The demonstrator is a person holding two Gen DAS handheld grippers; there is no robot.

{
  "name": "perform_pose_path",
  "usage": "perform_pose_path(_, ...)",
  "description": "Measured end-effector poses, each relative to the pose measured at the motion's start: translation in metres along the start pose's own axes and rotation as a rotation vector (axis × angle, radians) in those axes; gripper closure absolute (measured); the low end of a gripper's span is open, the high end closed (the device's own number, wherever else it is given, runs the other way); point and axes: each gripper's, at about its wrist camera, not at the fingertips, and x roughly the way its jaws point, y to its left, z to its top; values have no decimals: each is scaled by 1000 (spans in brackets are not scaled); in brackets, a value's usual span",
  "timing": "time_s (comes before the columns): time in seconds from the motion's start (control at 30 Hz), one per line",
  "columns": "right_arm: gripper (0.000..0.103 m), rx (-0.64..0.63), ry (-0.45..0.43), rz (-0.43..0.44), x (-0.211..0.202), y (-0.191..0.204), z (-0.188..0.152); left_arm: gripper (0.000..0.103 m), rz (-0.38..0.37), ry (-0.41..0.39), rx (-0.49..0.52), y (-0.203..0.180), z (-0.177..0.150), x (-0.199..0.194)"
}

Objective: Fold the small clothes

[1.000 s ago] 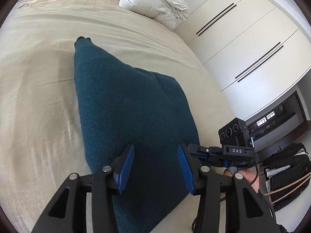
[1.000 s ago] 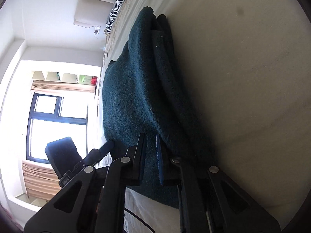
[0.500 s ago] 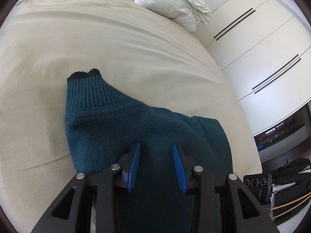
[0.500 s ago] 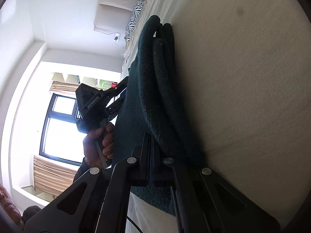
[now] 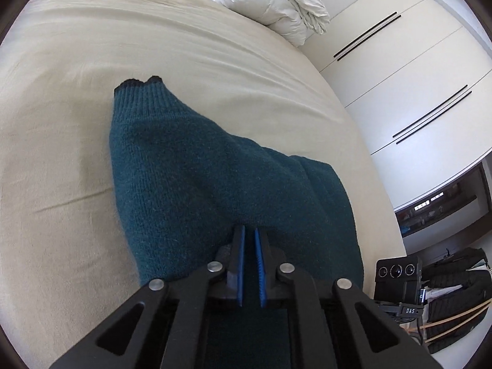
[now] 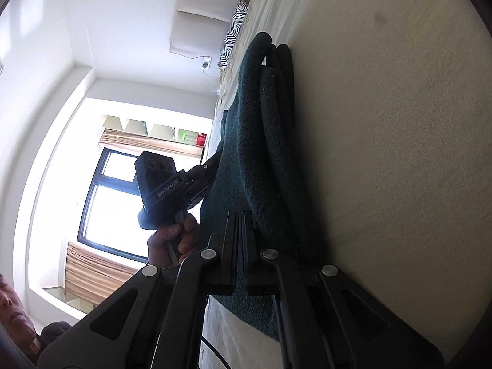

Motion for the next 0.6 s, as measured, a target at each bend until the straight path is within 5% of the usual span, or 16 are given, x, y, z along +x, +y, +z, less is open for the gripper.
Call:
perform_pose_path(0.03, 101, -2, 0, 9, -1, 0, 0, 95, 12, -3, 14, -5, 0, -5)
perform_pose_path(0.13, 100, -5, -5, 34, 1, -2, -2, 76, -26, -21, 60, -25, -15, -25)
perform_pose_path(0.3, 100, -10, -10, 38, 2, -2, -4, 74, -102, -9, 48, -32, -67, -35)
perform_pose_path(0.37, 100, -9, -12, 39, 2, -2, -5, 76, -80, 23, 62, -28, -87, -22)
perform_pose_path(0.43, 100, -9, -13, 36, 2, -2, -5, 94, -55, 19, 56, -16, -95, -11)
perform_pose_path(0.53, 99, -12, -27, 33, 0, -3, -7, 96, -112, 8, -26, -6, -93, -22)
perform_pose_path(0.6, 97, -27, -42, 29, -3, 5, -9, 78, -108, -26, 32, -21, -99, -39)
